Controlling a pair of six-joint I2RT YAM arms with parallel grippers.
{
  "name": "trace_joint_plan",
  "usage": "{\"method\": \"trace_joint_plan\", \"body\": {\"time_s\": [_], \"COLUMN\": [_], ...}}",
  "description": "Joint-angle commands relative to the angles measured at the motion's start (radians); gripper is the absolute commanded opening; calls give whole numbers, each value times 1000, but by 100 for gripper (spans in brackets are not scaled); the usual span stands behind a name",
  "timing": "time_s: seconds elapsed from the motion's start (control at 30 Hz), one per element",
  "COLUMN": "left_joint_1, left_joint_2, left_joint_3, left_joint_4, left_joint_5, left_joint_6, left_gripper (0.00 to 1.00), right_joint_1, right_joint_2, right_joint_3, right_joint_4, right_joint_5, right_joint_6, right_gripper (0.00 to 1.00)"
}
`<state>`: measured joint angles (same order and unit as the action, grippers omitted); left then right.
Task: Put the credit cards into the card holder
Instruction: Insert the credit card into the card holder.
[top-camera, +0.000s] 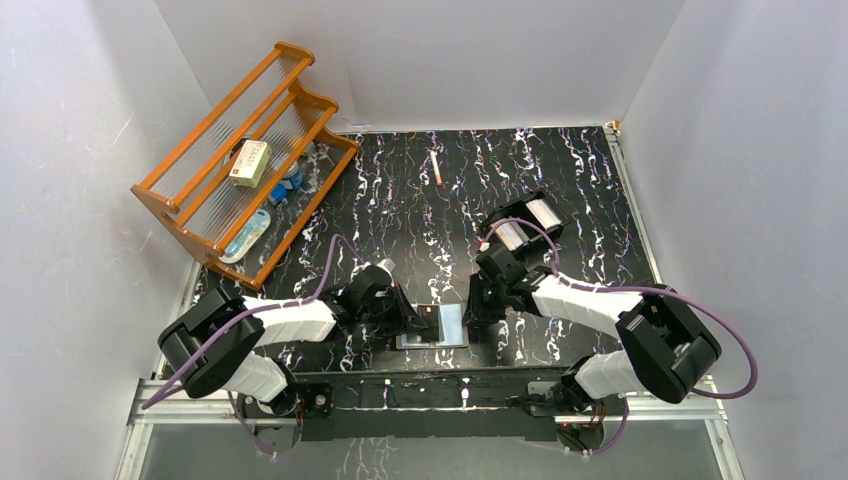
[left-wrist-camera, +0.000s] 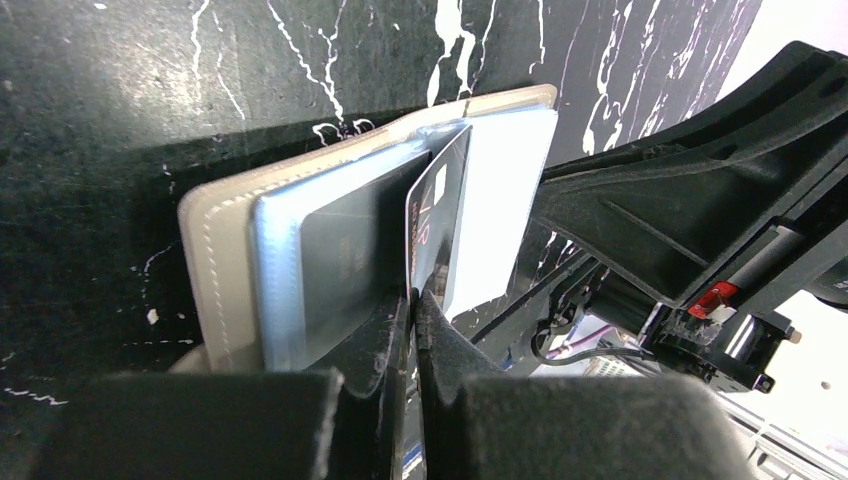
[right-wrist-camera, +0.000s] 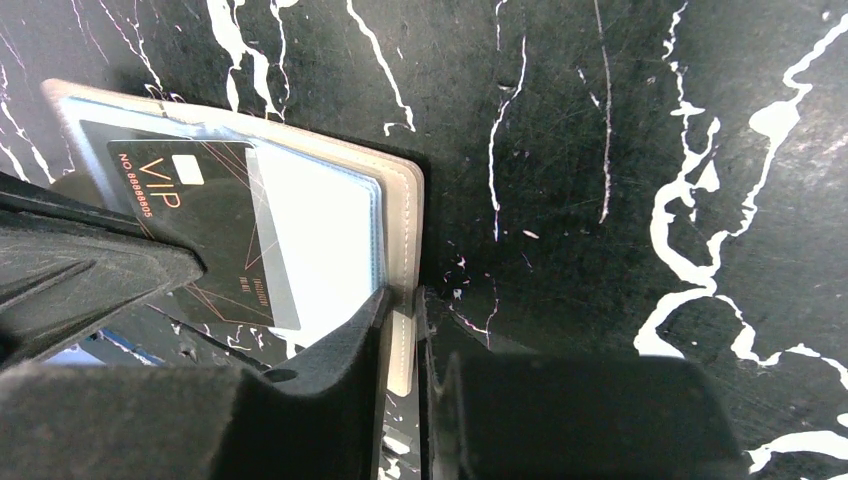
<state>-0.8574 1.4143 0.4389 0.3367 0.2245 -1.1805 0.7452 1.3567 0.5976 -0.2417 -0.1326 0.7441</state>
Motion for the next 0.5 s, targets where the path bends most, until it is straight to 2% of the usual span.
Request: {"method": "trace_joint_plan", "body": {"time_s": [0.0,0.47], "left_joint_1": [-13,-16], "left_joint_2": [1,41], "left_joint_3": [15,55], "left_joint_4": [-86,-112], "left_joint_5": [-11,77], "left_joint_6": [36,45], "left_gripper": [0,0], "right_joint_1": [8,7], "right_joint_2": [-27,-25], "right_joint_3": [32,43], "right_joint_4": [-13,-17], "right_joint_5": [42,62], "right_joint_6": [-3,-8], "right_gripper": [21,19]}}
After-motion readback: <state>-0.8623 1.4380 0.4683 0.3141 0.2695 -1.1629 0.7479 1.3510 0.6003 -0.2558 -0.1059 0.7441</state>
